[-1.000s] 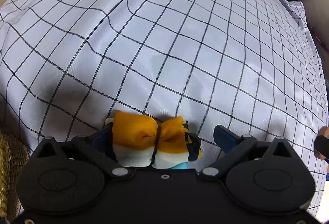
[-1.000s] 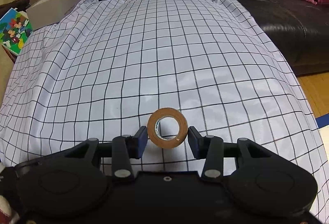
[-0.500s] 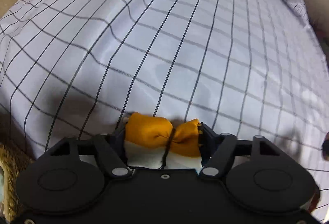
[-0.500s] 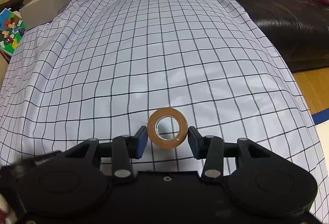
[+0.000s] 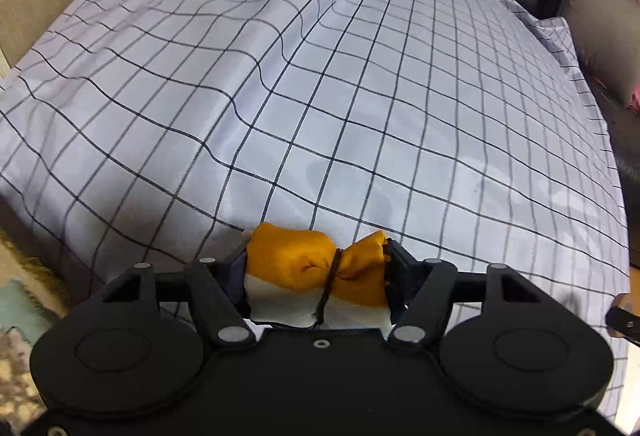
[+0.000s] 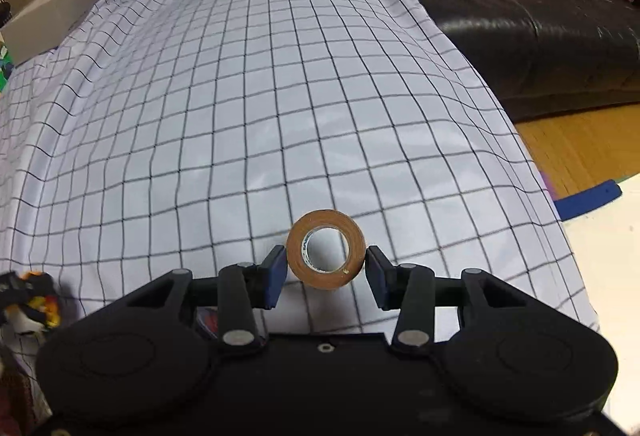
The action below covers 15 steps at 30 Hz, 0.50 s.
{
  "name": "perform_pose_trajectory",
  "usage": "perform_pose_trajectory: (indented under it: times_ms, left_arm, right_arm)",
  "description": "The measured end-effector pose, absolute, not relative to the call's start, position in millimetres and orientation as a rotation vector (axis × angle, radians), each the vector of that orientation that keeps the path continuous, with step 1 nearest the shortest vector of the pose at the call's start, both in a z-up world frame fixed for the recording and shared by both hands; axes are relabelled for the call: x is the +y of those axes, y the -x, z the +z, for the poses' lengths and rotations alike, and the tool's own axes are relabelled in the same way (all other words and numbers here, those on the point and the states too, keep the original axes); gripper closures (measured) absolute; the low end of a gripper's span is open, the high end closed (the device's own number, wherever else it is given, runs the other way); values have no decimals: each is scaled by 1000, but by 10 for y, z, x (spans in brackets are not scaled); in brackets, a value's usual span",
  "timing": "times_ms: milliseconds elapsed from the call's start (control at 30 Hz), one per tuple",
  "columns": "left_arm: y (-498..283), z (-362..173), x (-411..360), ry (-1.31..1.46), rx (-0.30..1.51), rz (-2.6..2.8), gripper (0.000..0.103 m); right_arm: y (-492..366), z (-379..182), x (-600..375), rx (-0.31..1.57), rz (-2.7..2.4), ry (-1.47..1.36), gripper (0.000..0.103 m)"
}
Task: Organize soft objects
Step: 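Lift the sock with the left tool while the right tool carries the tape roll toward the basket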
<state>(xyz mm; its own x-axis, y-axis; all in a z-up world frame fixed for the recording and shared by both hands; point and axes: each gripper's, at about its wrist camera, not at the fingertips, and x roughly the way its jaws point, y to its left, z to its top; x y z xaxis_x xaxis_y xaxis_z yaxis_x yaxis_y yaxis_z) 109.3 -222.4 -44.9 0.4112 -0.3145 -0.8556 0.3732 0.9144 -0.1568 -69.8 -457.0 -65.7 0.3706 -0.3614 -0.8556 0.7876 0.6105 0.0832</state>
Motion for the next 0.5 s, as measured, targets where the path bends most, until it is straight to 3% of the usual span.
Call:
perform_pose_trajectory:
  times_ms: [500]
  left_arm:
    - [-696, 22, -1947, -120, 1012, -516, 40]
  right_arm:
    - [1028, -577, -4430, 992, -790, -542, 61]
